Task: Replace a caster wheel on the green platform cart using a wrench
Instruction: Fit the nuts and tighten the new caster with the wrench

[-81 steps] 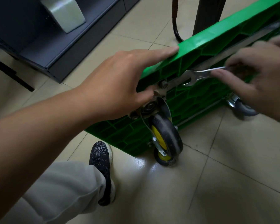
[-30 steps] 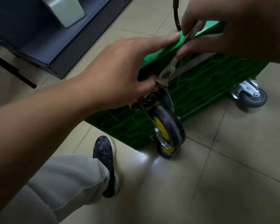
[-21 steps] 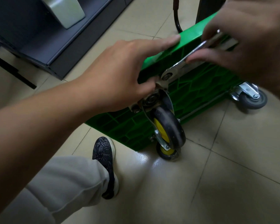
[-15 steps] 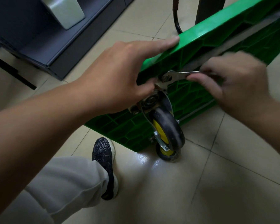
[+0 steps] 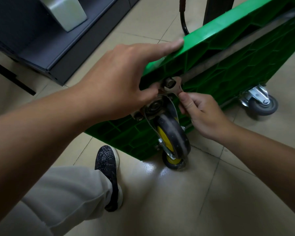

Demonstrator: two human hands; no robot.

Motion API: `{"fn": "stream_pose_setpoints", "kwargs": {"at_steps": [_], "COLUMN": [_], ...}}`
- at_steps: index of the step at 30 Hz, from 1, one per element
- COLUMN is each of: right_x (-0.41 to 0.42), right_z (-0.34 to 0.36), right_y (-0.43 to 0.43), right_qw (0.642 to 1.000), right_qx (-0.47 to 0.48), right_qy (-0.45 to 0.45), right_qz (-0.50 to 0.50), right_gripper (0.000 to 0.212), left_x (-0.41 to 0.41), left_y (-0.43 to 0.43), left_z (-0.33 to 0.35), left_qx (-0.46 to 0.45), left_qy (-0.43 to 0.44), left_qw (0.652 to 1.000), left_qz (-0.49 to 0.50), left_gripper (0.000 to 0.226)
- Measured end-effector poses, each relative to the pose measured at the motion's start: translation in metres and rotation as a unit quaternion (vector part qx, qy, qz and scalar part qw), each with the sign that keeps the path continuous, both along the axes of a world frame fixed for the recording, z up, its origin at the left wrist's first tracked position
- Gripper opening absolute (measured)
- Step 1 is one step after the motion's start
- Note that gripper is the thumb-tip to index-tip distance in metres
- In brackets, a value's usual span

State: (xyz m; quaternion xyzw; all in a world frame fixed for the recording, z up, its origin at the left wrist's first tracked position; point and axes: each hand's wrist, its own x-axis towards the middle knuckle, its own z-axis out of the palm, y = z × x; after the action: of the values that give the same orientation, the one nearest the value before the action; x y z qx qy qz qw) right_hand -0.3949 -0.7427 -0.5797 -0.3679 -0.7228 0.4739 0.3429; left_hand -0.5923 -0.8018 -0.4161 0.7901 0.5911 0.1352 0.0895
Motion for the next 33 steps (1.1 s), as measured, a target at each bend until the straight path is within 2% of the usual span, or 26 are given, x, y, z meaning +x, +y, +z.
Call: {"fn": "stream_pose_setpoints", "kwargs": {"at_steps": [7,14,19,24,26,30,33], "right_x": [-0.012,-0.007,0.032,0.035,0.043,0.069,0.083], "right_z": [-0.006,0.004,0.024,0.018,0.018,0.057,0.102], "right_y": [-0.01,-0.009,0.018,0.004,0.001,0.03,0.051], "right_qw": [0.996,0.997,0.99,0.987,0.977,0.923,0.854], "right_qx": [-0.082,-0.079,0.074,0.068,0.098,0.254,0.41], "right_qy": [0.035,0.004,-0.104,-0.137,-0.186,-0.29,-0.319], "right_qz": [-0.006,0.027,0.068,0.046,0.037,-0.007,-0.015], "right_gripper": [0.056,0.053,0.056,0.056,0.054,0.044,0.036], "left_x": [-0.002,-0.001,0.0,-0.002,-0.002,-0.002,-0.001], "left_y": [0.001,0.001,0.0,0.001,0.001,0.0,0.0], "left_z": [-0.001,0.0,0.0,0.0,0.0,-0.001,-0.001], "left_qx": [0.005,-0.005,-0.007,-0.008,-0.008,0.003,-0.002], "left_qy": [-0.001,-0.005,-0.012,-0.019,-0.018,-0.012,-0.01], "left_qw": [1.0,1.0,1.0,1.0,1.0,1.0,1.0], "left_qz": [-0.001,-0.001,0.004,0.0,0.003,0.005,0.012], "left_gripper": [0.076,0.077,0.078,0.078,0.078,0.076,0.077]}}
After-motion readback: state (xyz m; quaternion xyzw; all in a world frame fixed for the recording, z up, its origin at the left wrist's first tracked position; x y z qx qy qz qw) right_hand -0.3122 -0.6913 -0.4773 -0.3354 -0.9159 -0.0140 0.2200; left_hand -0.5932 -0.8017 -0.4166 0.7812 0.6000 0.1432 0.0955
